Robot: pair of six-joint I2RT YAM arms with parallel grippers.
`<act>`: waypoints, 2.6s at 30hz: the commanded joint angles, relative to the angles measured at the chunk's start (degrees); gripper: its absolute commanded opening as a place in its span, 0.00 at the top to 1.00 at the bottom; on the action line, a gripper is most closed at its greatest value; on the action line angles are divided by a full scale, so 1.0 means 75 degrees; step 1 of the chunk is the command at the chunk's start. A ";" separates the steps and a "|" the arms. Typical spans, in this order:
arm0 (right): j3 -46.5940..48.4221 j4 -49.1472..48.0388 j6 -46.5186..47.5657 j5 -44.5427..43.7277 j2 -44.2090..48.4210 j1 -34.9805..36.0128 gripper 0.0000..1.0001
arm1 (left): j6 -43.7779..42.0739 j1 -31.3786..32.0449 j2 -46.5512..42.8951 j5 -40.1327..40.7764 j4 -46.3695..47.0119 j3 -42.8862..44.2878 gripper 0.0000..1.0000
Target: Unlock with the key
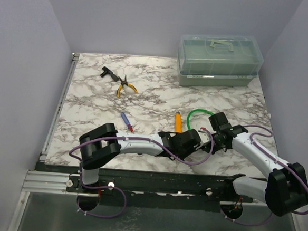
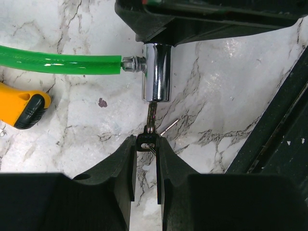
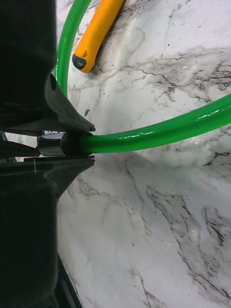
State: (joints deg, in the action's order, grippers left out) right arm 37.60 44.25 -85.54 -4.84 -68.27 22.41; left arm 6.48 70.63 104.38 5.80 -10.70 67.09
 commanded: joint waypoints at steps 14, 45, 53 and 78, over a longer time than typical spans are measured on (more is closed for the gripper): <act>-0.0013 -0.0010 -0.0260 -0.0009 -0.0014 0.0057 1.00 | 0.0071 0.0048 0.0135 0.0206 0.0196 0.0157 1.00; -0.0309 -0.0096 0.1071 -0.0887 0.0466 0.0052 0.16 | -0.1680 -0.0620 -0.0623 -0.2182 0.0301 -0.0900 0.49; -0.0438 -0.0226 0.1270 -0.0740 0.0426 0.0058 0.16 | -0.1812 -0.0774 -0.0243 -0.2485 0.0430 -0.0718 0.54; -0.0482 -0.0451 0.1720 -0.0733 0.0293 0.0052 0.20 | -0.1546 -0.0902 0.0271 -0.3056 0.0594 -0.0546 1.00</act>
State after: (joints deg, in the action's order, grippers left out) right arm 34.50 41.60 -74.41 -9.21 -66.02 22.55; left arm -6.63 64.16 106.43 -14.98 -7.35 63.24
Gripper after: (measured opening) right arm 0.803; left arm 0.019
